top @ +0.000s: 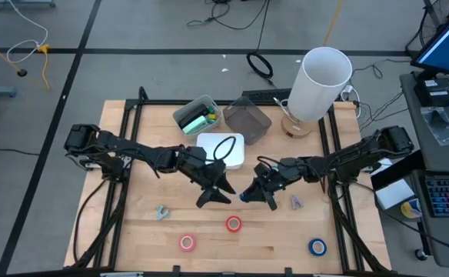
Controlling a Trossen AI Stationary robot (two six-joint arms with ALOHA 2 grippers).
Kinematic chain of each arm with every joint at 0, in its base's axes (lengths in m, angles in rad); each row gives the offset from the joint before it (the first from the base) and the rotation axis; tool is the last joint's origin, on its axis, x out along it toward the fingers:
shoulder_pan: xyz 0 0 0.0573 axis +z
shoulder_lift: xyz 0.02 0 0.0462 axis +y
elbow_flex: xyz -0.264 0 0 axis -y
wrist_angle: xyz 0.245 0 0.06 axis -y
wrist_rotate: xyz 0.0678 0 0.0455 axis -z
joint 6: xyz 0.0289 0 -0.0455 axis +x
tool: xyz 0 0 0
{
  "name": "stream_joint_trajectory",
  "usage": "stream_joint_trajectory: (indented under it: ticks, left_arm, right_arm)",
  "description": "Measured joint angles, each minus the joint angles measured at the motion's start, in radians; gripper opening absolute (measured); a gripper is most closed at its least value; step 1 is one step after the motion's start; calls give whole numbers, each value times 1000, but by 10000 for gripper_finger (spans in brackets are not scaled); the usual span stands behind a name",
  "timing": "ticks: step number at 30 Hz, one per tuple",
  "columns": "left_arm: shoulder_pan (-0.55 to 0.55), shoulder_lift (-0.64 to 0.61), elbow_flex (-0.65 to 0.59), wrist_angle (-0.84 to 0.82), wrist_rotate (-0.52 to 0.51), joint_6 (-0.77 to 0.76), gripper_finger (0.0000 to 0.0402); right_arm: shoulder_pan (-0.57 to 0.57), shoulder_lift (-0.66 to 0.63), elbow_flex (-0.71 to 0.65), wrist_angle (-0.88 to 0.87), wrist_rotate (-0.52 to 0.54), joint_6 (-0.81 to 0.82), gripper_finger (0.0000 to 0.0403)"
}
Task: Pick and place Stapler, Stapler remover, tape
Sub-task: Put the blue stapler into the gray bin
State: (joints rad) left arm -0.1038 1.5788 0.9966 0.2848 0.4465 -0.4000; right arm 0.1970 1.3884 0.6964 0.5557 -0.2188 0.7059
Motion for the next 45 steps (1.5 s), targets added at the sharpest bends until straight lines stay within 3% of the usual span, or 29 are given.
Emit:
stream_joint_trajectory:
  ticks: [6, 14, 20, 28, 45]
  left_arm:
    - [-39, -6, -1, 7, -34, 141, 209]
    - [-71, -5, 7, -11, -225, 333, 209]
    - [-70, -5, 54, -88, -294, 424, 209]
    - [-69, 28, 158, -266, -310, 496, 209]
    - [-64, 114, 275, -317, -299, 620, 209]
  right_arm:
    - [-23, 0, 0, -16, -45, 49, 61]
    - [-48, 0, 0, -6, -99, 129, 61]
    - [-47, 0, 0, -5, -100, 150, 61]
    - [-45, 0, 0, 11, -99, 150, 61]
    - [-45, 0, 2, 18, -101, 161, 61]
